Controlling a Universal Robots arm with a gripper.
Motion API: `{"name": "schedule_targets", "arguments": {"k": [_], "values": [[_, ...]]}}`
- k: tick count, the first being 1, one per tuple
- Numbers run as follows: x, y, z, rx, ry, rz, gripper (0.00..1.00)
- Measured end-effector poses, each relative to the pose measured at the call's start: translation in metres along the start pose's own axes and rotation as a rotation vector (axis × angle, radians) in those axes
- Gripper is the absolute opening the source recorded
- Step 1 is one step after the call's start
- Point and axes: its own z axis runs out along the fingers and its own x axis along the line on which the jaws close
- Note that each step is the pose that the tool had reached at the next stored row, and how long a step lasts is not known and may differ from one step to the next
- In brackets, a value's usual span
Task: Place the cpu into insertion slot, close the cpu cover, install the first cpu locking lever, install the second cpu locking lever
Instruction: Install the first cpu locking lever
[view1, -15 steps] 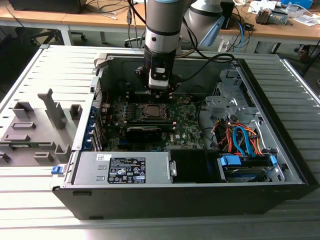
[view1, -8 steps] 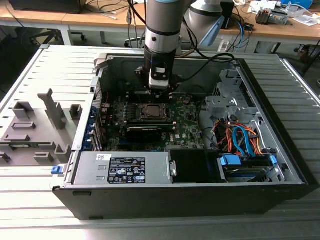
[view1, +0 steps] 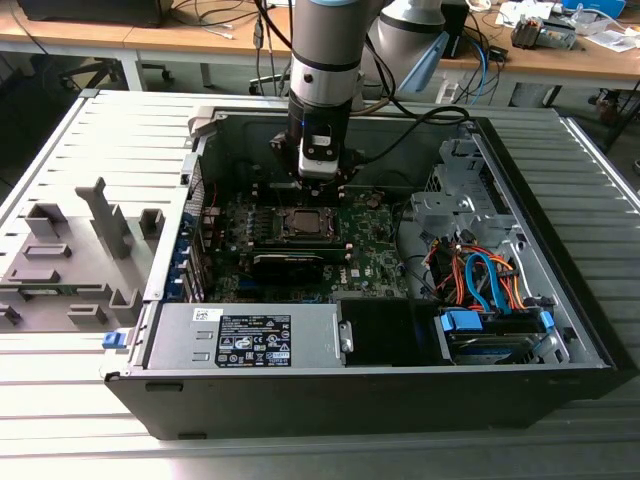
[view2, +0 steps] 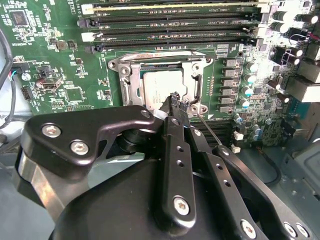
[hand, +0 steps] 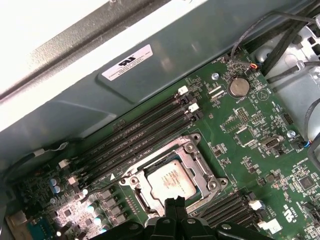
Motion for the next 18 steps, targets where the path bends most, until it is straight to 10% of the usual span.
{"name": "schedule_targets", "arguments": {"k": [18], "values": [[0.0, 0.0, 0.0, 0.001, -0.0001, -0.02, 0.11]]}}
